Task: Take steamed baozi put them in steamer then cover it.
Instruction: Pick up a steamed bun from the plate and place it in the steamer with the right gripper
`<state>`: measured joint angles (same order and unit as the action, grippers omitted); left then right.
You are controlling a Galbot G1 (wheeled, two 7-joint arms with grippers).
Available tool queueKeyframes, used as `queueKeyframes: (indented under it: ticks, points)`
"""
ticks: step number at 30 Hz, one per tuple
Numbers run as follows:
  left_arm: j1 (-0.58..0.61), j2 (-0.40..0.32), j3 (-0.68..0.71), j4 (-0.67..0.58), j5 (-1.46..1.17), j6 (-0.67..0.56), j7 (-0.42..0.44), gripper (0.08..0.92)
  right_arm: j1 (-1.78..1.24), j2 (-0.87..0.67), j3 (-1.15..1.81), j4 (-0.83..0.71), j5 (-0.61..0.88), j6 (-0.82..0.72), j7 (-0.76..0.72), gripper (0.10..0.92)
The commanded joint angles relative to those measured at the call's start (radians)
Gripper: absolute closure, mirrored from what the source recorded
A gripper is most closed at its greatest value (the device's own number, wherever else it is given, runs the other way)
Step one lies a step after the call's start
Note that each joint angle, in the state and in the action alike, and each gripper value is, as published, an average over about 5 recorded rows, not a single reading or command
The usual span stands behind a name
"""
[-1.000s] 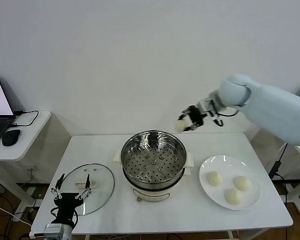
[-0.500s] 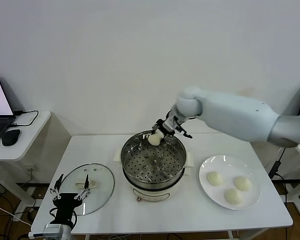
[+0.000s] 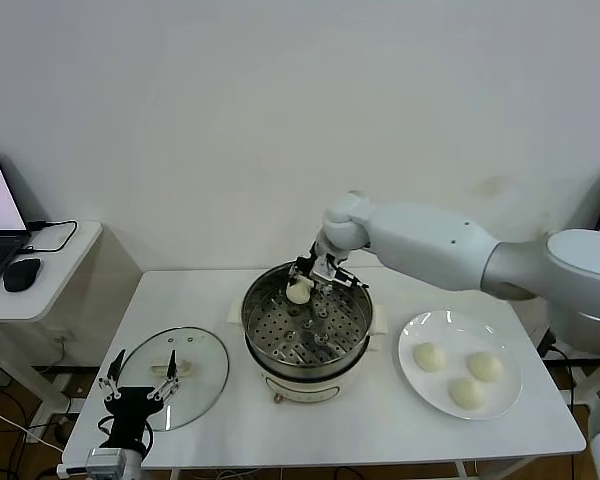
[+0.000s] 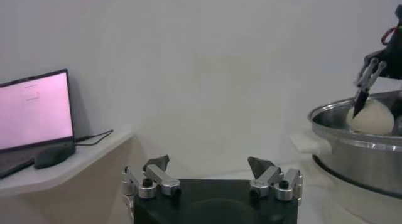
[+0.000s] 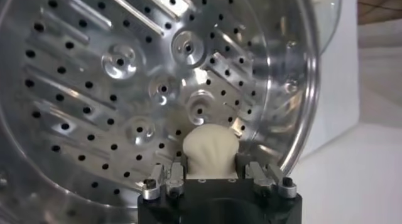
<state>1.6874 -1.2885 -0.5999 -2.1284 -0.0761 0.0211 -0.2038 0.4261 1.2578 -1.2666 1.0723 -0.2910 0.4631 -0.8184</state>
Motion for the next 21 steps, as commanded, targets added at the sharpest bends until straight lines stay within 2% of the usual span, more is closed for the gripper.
queueKeyframes:
  ticks: [1,5,10,16,21]
  points:
    - [0.0,-0.001,0.0,0.0,0.0,0.0,0.0,0.177,-0.018,0.022,0.006,-0.045,-0.086,0.067,0.021,0.472]
    - [0.002,-0.001,-0.001,-0.002,0.0,0.0,0.0,0.177,0.022,-0.006,0.004,-0.007,-0.032,0.06,0.015,0.369]
    - [0.005,0.001,-0.004,-0.011,0.0,0.001,0.0,0.177,0.136,-0.091,-0.026,0.118,0.206,-0.086,-0.066,0.236]
    - [0.012,0.011,-0.011,-0.023,-0.01,0.002,0.004,0.177,0.27,-0.3,-0.049,0.353,0.479,-0.442,-0.206,0.203]
    - [0.016,0.028,-0.026,-0.037,-0.036,0.005,0.006,0.177,0.349,-0.481,-0.082,0.517,0.545,-0.651,-0.245,0.203]
